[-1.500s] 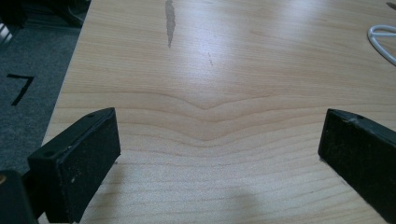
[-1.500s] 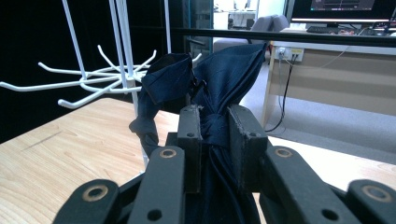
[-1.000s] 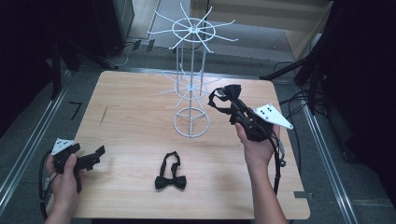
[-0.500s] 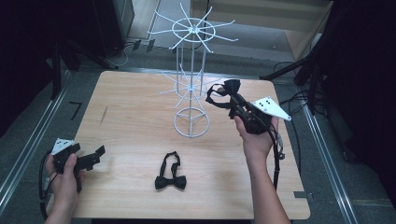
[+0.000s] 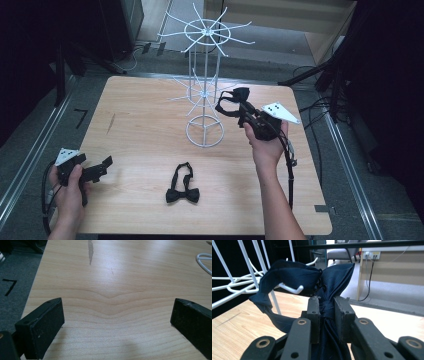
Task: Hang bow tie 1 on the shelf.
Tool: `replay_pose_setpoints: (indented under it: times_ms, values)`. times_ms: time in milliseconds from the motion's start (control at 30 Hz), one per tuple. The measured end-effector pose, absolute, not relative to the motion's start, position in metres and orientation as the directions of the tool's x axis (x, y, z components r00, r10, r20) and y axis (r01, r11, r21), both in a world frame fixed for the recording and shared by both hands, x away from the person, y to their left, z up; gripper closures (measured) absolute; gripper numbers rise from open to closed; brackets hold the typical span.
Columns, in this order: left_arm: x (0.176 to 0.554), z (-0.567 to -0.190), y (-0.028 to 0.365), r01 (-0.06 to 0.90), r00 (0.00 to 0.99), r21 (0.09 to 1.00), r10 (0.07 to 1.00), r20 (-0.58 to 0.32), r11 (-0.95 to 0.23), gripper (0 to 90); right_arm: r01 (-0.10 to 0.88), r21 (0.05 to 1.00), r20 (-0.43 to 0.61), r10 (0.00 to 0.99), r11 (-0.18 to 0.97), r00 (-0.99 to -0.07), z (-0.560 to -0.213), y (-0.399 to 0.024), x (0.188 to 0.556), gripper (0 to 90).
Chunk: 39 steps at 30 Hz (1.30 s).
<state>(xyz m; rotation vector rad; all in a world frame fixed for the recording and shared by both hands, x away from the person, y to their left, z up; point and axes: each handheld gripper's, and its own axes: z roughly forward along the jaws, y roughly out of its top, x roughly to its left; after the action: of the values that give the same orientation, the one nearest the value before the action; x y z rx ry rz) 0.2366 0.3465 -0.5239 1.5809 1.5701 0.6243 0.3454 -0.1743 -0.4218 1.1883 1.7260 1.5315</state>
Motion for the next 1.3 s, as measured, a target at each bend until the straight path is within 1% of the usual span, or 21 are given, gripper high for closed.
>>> replay_pose_setpoints:
  times_ms: [200, 633, 933, 1300]
  values:
    - [0.237, -0.524, 0.347, 0.579, 0.108, 0.81, 0.976, -0.191, 0.094, 0.0, 0.298, 0.953, 0.194, 0.867, -0.055, -0.459, -0.435, -0.166, 0.351, 76.3]
    - [0.237, -0.524, 0.346, 0.576, 0.11, 0.812, 0.975, -0.192, 0.095, 0.0, 0.341, 0.938, 0.224, 0.861, -0.063, -0.457, -0.455, -0.153, 0.354, 76.3]
    - [0.237, -0.524, 0.346, 0.577, 0.11, 0.811, 0.975, -0.192, 0.095, 0.0, 0.365, 0.93, 0.226, 0.858, -0.049, -0.46, -0.468, -0.146, 0.353, 75.6]
    - [0.237, -0.524, 0.346, 0.576, 0.11, 0.812, 0.975, -0.191, 0.094, 0.0, 0.392, 0.919, 0.243, 0.851, -0.048, -0.465, -0.473, -0.146, 0.35, 69.8]
